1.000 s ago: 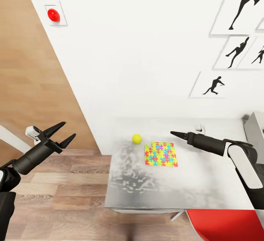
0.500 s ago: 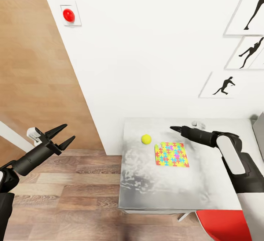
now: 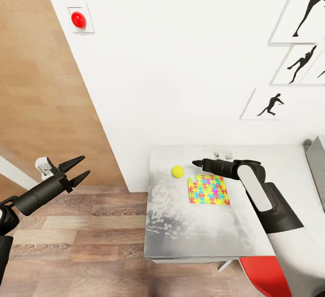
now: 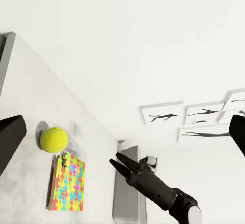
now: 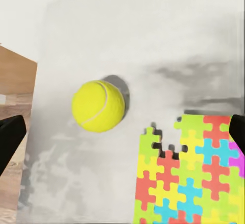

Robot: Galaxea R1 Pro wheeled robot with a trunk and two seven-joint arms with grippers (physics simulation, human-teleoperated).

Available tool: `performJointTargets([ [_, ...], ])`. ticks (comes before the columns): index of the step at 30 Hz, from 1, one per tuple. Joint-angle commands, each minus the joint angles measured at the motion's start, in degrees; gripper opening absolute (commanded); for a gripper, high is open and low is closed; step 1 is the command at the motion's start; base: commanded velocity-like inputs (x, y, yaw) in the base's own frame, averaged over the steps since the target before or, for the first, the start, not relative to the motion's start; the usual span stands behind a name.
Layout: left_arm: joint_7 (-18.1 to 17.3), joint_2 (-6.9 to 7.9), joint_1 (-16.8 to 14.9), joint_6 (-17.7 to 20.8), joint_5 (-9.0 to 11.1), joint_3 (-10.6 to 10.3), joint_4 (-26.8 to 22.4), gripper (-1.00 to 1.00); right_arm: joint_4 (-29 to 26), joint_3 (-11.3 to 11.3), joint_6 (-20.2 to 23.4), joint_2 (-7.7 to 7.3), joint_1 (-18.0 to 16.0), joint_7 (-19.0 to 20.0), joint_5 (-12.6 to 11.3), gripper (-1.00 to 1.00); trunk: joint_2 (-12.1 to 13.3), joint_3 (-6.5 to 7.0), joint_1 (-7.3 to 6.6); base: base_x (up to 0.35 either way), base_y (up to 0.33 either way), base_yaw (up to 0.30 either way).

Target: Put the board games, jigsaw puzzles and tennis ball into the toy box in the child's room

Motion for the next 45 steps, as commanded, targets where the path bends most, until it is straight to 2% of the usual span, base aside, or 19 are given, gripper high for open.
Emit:
performJointTargets([
  [1, -0.05, 0.29, -0.13, 0.23, -1.62, -0.07, 0.22, 1.00, -0.09, 1.10, 0.10, 0.19, -0.25, -1.28, -0.42, 1.00, -0.10, -0.08, 0.03, 0.000, 0.001, -0.093],
  [4, 0.37, 0.36, -0.16, 0.23, -1.85, -0.03, 0.28, 1.00, -0.05, 1.35, 0.14, 0.27, -0.33, -1.53, -0.41, 1.00, -0.10, -0.05, 0.03, 0.000, 0.000, -0.064],
  [12, 1.90, 0.66, -0.25, 0.17, -2.71, 0.26, 0.33, 1.00, 0.54, 2.10, 0.26, 1.67, -0.49, -2.22, -0.35, 1.00, -0.10, -0.04, 0.03, 0.000, 0.000, -0.013],
  [14, 2.00, 0.66, -0.27, 0.16, -3.01, 0.26, 0.41, 1.00, 1.19, 2.46, 0.29, 2.83, -0.61, -2.30, -0.08, 1.00, -0.10, -0.04, 0.03, 0.000, 0.000, -0.003],
  [15, 2.04, 0.66, -0.32, 0.16, -3.12, 0.23, 0.51, 1.00, 2.31, 3.00, 0.30, 4.15, -1.04, -2.41, 0.51, 1.00, -0.10, -0.03, 0.03, 0.000, 0.000, -0.002],
  [16, 2.04, 0.66, -0.32, 0.16, -3.12, 0.23, 0.51, 1.00, 2.31, 3.00, 0.30, 4.15, -1.04, -2.41, 0.51, 1.00, -0.10, -0.03, 0.03, 0.000, 0.000, -0.002],
  [18, 2.06, 0.64, -0.37, 0.14, -3.19, 0.21, 0.59, 1.00, 4.70, 3.63, 0.29, 5.83, -2.28, -2.79, 1.44, 1.00, -0.10, -0.03, 0.03, 0.000, 0.000, -0.001],
  [21, 2.08, 0.64, -0.42, 0.14, -3.24, 0.18, 0.65, 1.00, 11.17, 4.37, -0.10, 8.79, -5.32, -3.47, 3.52, 1.00, -0.10, -0.03, 0.03, 0.000, 0.000, 0.000],
  [22, 2.08, 0.64, -0.42, 0.14, -3.24, 0.18, 0.65, 1.00, 11.17, 4.37, -0.10, 8.79, -5.32, -3.47, 3.52, 1.00, -0.10, -0.03, 0.03, 0.000, 0.000, 0.000],
  [25, 2.08, 0.65, -0.44, 0.15, -3.26, 0.18, 0.71, 1.00, 19.07, 4.78, -1.32, 11.28, -8.93, -3.57, 6.10, 1.00, -0.10, -0.03, 0.03, 0.000, 0.000, 0.000],
  [26, 2.09, 0.65, -0.45, 0.15, -3.28, 0.18, 0.76, 1.00, 21.38, 4.89, -2.08, 11.88, -10.05, -3.53, 6.89, 1.00, -0.10, -0.03, 0.03, 0.000, 0.000, 0.000],
  [27, 2.09, 0.65, -0.45, 0.15, -3.28, 0.18, 0.76, 1.00, 21.38, 4.89, -2.08, 11.88, -10.05, -3.53, 6.89, 1.00, -0.10, -0.03, 0.03, 0.000, 0.000, 0.000],
  [30, 2.10, 0.69, -0.61, 0.15, -3.30, 0.18, 1.06, 1.00, 27.00, 5.20, -6.06, 13.43, -13.01, -3.42, 9.00, 1.00, -0.10, -0.03, 0.03, 0.000, 0.000, 0.000],
  [36, 2.11, 0.67, -1.02, 0.15, -3.38, 0.10, 2.43, 1.00, 29.83, 5.48, -9.02, 14.26, -14.96, -3.32, 10.17, 1.00, -0.10, -0.03, 0.03, 0.000, 0.000, 0.000],
  [45, 2.10, 0.66, -1.51, 0.15, -3.48, -0.26, 3.61, 1.00, 30.62, 5.67, -10.28, 14.54, -15.80, -3.33, 10.58, 1.00, -0.10, -0.03, 0.03, 0.000, 0.000, 0.000],
])
